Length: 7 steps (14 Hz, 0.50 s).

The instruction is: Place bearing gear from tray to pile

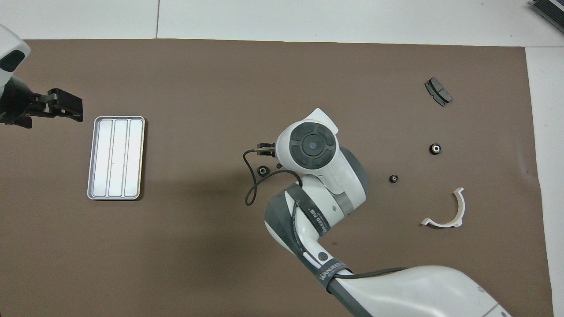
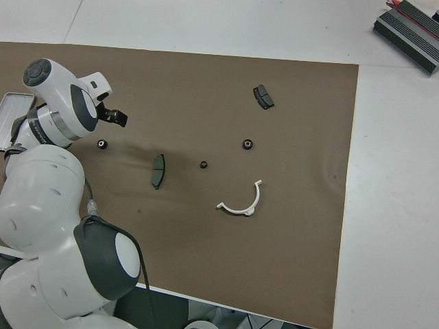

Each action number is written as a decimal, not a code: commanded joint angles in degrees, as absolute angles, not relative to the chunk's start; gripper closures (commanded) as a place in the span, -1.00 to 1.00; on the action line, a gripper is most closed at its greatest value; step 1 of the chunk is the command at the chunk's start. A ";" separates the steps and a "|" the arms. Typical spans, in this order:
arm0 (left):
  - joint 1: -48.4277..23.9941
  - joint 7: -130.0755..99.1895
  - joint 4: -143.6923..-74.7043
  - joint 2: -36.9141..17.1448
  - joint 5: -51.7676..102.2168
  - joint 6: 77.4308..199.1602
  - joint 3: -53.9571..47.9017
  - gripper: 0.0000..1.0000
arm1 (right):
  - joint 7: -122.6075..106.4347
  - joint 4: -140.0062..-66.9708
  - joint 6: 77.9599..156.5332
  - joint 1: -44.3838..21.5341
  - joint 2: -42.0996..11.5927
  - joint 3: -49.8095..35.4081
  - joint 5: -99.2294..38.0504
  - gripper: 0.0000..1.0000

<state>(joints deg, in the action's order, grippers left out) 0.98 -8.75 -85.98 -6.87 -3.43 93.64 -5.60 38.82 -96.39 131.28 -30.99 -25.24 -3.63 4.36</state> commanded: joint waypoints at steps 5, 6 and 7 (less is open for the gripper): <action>0.88 -7.12 -88.33 -5.36 -4.22 93.69 -5.71 -1.00 | 44.30 -91.31 134.72 -34.54 -34.19 -3.52 7.82 -1.00; 0.97 -7.12 -88.77 -5.27 -4.13 94.21 -5.71 -1.00 | 44.38 -92.71 135.26 -34.63 -34.10 -3.60 7.74 -0.97; 0.97 -7.21 -90.07 -4.58 -4.13 95.18 -5.54 -1.00 | 44.47 -93.86 135.26 -34.80 -33.75 -3.60 7.73 -0.90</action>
<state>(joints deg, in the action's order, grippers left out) 0.98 -7.81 -86.80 -6.84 -3.43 93.72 -5.78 43.01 -92.25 134.02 -34.69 -34.11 -3.60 6.44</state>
